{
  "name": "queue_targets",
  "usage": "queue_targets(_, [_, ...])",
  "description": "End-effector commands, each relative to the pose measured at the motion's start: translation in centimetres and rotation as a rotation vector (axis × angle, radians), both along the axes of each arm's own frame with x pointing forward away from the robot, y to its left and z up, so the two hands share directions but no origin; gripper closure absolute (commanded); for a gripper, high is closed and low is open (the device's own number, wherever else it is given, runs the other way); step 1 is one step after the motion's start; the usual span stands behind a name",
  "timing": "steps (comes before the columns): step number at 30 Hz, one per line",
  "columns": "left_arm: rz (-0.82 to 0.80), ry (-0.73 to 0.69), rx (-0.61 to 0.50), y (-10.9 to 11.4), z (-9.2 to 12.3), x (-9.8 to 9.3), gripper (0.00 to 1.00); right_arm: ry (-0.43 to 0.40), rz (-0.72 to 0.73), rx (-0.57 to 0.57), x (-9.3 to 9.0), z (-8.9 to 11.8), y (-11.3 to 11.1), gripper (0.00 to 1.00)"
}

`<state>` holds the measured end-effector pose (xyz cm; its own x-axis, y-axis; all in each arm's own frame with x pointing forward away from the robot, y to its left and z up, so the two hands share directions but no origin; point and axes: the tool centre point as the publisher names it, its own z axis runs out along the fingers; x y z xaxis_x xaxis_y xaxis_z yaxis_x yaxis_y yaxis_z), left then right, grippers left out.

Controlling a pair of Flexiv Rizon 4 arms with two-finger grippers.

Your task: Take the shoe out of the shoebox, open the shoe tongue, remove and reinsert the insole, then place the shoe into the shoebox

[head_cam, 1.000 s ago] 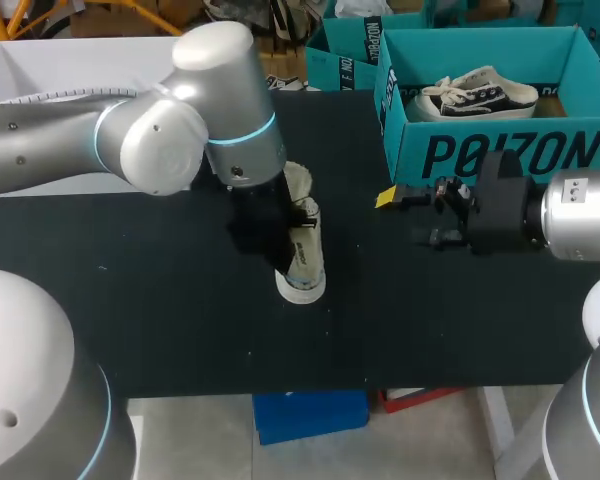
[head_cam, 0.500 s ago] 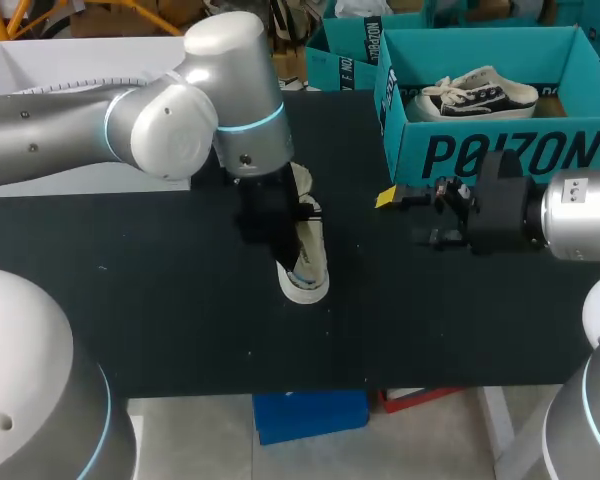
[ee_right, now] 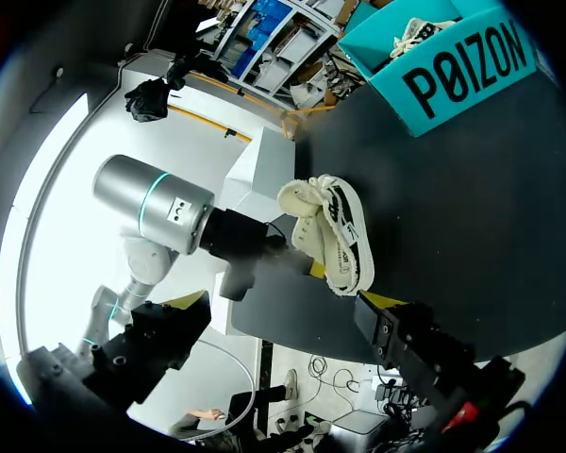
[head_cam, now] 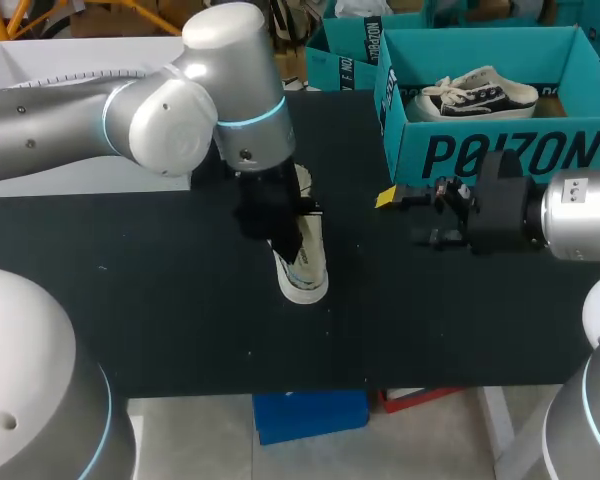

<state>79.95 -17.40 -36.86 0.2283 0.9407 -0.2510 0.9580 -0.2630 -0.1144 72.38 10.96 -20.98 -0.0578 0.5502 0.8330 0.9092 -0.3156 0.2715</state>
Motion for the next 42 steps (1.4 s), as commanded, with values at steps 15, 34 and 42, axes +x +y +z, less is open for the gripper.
queue_targets(15, [-0.003,0.002,0.055,-0.3,-2.9,-0.4,1.0,0.0,0.0,0.0,0.1,0.0,0.0,0.0])
queue_targets(34, [-0.03,-0.024,0.094,-1.1,-4.8,-0.6,1.0,0.0,0.0,0.0,0.1,0.0,0.0,0.0])
queue_targets(42, [-0.024,-0.027,0.077,-1.0,-4.1,-0.7,1.0,0.0,0.0,0.0,0.1,0.0,0.0,0.0])
